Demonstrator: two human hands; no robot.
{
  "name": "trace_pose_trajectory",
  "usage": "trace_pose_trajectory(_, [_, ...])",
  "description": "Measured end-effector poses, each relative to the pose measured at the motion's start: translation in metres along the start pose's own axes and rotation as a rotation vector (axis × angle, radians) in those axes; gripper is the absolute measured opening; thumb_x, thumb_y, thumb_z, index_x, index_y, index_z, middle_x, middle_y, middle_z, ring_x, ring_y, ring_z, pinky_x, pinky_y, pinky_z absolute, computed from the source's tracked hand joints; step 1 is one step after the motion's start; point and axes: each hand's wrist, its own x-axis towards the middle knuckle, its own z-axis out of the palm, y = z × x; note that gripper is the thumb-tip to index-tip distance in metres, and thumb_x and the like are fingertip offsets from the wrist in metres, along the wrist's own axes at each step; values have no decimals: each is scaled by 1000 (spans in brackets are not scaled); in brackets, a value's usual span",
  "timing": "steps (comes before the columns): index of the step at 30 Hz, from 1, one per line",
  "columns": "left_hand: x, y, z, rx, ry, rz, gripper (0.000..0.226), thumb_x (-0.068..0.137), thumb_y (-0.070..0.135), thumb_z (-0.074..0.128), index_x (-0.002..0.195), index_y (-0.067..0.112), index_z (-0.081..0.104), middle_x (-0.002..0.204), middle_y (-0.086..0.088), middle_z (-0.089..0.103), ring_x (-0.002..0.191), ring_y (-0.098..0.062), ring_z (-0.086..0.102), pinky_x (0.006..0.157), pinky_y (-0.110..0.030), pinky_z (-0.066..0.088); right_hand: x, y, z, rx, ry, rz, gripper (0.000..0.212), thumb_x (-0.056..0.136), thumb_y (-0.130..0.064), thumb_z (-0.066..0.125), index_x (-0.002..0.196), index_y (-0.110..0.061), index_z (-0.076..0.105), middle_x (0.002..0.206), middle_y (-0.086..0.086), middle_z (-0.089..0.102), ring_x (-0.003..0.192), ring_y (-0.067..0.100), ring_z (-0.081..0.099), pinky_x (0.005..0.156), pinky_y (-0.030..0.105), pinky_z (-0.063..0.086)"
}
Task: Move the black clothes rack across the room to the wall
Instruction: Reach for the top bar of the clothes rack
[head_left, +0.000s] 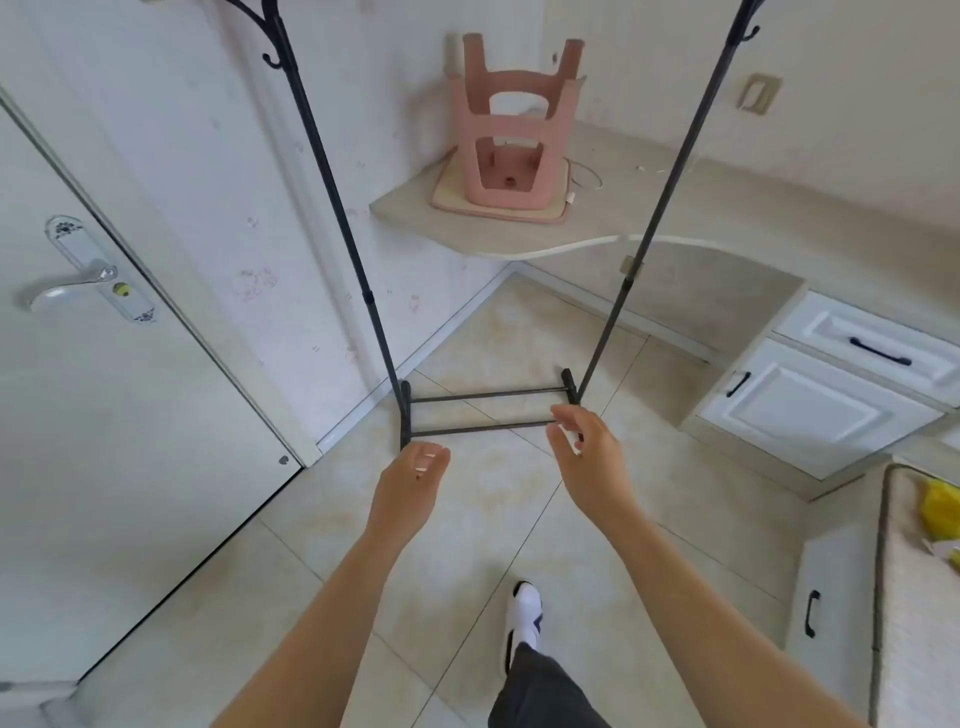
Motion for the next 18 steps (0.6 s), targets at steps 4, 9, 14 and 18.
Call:
trace_pose_trajectory(4, [58,23,7,29,-16,-40,20,96,33,52,110,22,62,106,3,66,94,-14,61,59,-21,39,65,6,0,-21,-54,40,27,98,-23,51,124,-21,56,122,-8,58,112,8,53,93,28,45])
trace_pose_trajectory(9, [135,78,19,-12,33,-30,19,96,31,52,109,22,62,100,6,64,91,-13,61,61,-21,40,165,2,-12,-15,-85,-24,27,99,-21,50,125,-22,55,124,-10,56,114,5,50,89,19,38])
trace_pose_trajectory(14, [205,134,28,10,63,4,20,96,30,53,113,23,61,105,7,63,88,-5,59,66,-18,43,252,-7,-20,5,-56,-89,27,99,-23,49,126,-23,53,126,-10,55,115,5,49,89,20,39])
trace_pose_trajectory(18, [253,174,24,29,114,94,18,97,27,52,113,24,60,106,6,64,83,4,57,66,-21,47,317,-20,-33,29,-14,-124,28,99,-23,50,126,-21,55,126,-8,55,115,7,50,88,21,39])
